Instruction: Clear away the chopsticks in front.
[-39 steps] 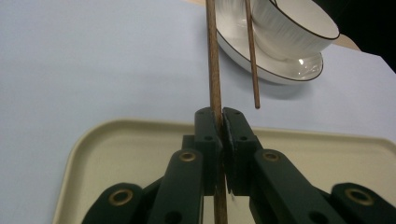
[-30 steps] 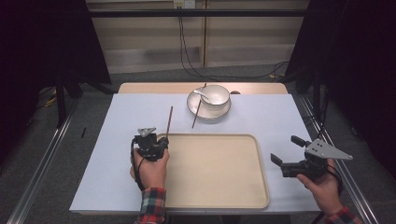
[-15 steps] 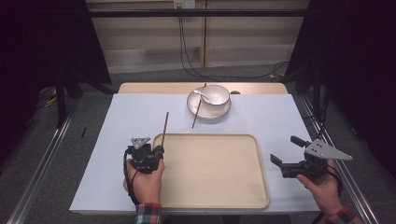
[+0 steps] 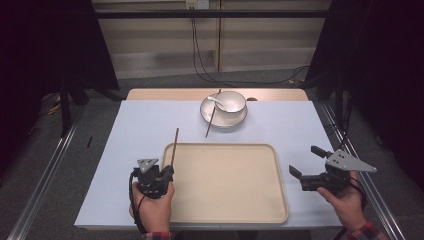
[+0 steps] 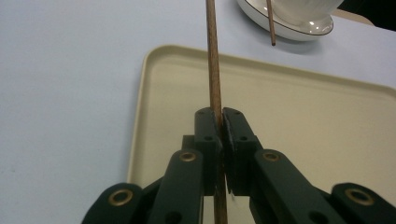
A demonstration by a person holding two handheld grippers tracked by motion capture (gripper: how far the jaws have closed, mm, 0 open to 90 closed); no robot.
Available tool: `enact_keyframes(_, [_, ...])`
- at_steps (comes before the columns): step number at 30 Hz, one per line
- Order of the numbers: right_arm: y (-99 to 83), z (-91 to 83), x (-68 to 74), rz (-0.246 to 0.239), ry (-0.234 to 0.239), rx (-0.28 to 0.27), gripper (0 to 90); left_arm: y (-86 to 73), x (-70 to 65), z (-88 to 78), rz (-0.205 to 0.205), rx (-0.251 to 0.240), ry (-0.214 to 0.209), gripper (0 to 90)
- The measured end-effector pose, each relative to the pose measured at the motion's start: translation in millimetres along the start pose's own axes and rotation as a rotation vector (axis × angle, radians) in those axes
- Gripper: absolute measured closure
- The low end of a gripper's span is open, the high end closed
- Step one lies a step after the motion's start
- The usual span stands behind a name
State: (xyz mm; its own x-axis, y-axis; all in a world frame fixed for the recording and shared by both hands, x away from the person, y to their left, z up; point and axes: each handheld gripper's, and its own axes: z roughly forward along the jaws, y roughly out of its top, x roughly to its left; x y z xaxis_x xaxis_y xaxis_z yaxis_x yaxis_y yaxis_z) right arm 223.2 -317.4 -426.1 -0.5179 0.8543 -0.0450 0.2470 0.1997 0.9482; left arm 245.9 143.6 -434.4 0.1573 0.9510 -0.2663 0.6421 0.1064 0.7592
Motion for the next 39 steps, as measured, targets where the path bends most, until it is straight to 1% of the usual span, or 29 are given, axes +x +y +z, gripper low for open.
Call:
enact_keyframes(2, [0.0, 0.0, 0.0, -0.001, 0.001, 0.001, 0.0, -0.7, 0.0, -0.6, 0.003, 0.003, 0.001, 85.4])
enact_keyframes(5, [-0.2, 0.1, 0.0, -0.001, -0.001, 0.002, 0.0, -3.4, 0.8, -0.9, -0.005, 0.01, 0.008, 85.4])
enact_keyframes(6, [-0.1, 0.1, -0.1, -0.001, -0.006, 0.001, 0.0, -3.9, 1.7, -0.8, -0.005, 0.02, 0.01, 85.4])
enact_keyframes(11, [0.1, 0.3, -0.3, -0.002, -0.003, -0.001, 0.0, -6.0, 1.1, 1.2, -0.006, 0.026, 0.012, 85.5])
enact_keyframes(13, [0.1, 0.6, -0.3, -0.003, -0.001, -0.001, 0.0, -7.3, 2.1, 1.9, -0.013, 0.035, 0.015, 85.4])
enact_keyframes(14, [0.1, 1.2, -0.3, -0.003, 0.002, 0.0, 0.0, -8.4, 3.4, 2.3, -0.015, 0.048, 0.017, 85.4])
enact_keyframes(15, [0.2, 1.2, 0.0, -0.003, 0.0, 0.002, 0.0, -9.0, 3.5, 2.7, -0.017, 0.046, 0.014, 85.4])
enact_keyframes(19, [0.4, 2.0, 0.7, 0.001, 0.001, 0.003, 0.0, -10.4, 3.9, 3.7, -0.011, 0.057, 0.019, 85.4])
enact_keyframes(20, [0.4, 2.2, 0.6, -0.002, 0.004, 0.001, 0.0, -11.2, 3.4, 4.7, -0.017, 0.054, 0.021, 85.4])
enact_keyframes(21, [0.4, 2.4, 0.5, -0.005, 0.003, 0.0, 0.0, -11.6, 3.5, 5.1, -0.015, 0.065, 0.023, 85.4])
enact_keyframes(23, [0.5, 2.2, 0.4, -0.007, 0.004, 0.002, 0.0, -12.2, 3.6, 6.0, -0.018, 0.069, 0.021, 85.4])
enact_keyframes(24, [0.4, 2.3, 0.6, -0.005, 0.001, -0.001, 0.0, -13.2, 4.4, 7.4, -0.027, 0.085, 0.024, 85.4])
enact_keyframes(25, [0.5, 2.2, 0.6, -0.004, -0.003, 0.0, 0.0, -13.5, 4.8, 7.8, -0.035, 0.087, 0.028, 85.4])
enact_keyframes(27, [0.6, 2.0, 0.6, -0.001, 0.002, 0.001, 0.0, -13.6, 5.2, 8.1, -0.037, 0.092, 0.029, 85.4])
enact_keyframes(28, [0.4, 2.1, 0.7, -0.007, -0.003, 0.001, 0.0, -14.1, 5.4, 9.1, -0.048, 0.093, 0.028, 85.4])
enact_keyframes(29, [0.3, 2.4, 0.7, -0.006, 0.003, 0.0, 0.0, -14.0, 5.9, 9.0, -0.039, 0.103, 0.034, 85.4])
enact_keyframes(30, [0.2, 2.4, 0.9, -0.008, -0.001, 0.0, 0.0, -14.3, 5.9, 9.8, -0.042, 0.099, 0.034, 85.4])
enact_keyframes(31, [0.4, 2.2, 1.2, -0.009, -0.002, 0.001, 0.0, -14.5, 6.2, 10.2, -0.042, 0.107, 0.033, 85.4])
enact_keyframes(35, [0.4, 2.2, 1.5, -0.009, 0.0, 0.001, 0.0, -15.7, 5.7, 10.6, -0.043, 0.113, 0.028, 85.4])
enact_keyframes(36, [0.2, 2.3, 1.3, -0.011, 0.002, 0.002, 0.0, -16.9, 5.7, 10.8, -0.047, 0.119, 0.029, 85.4])
enact_keyframes(38, [0.3, 2.1, 1.4, -0.012, 0.001, 0.004, 0.0, -17.7, 6.6, 11.5, -0.04, 0.131, 0.032, 85.4])
enact_keyframes(39, [0.3, 2.2, 1.4, -0.014, -0.003, 0.002, 0.0, -18.5, 5.7, 11.8, -0.049, 0.127, 0.032, 85.4])
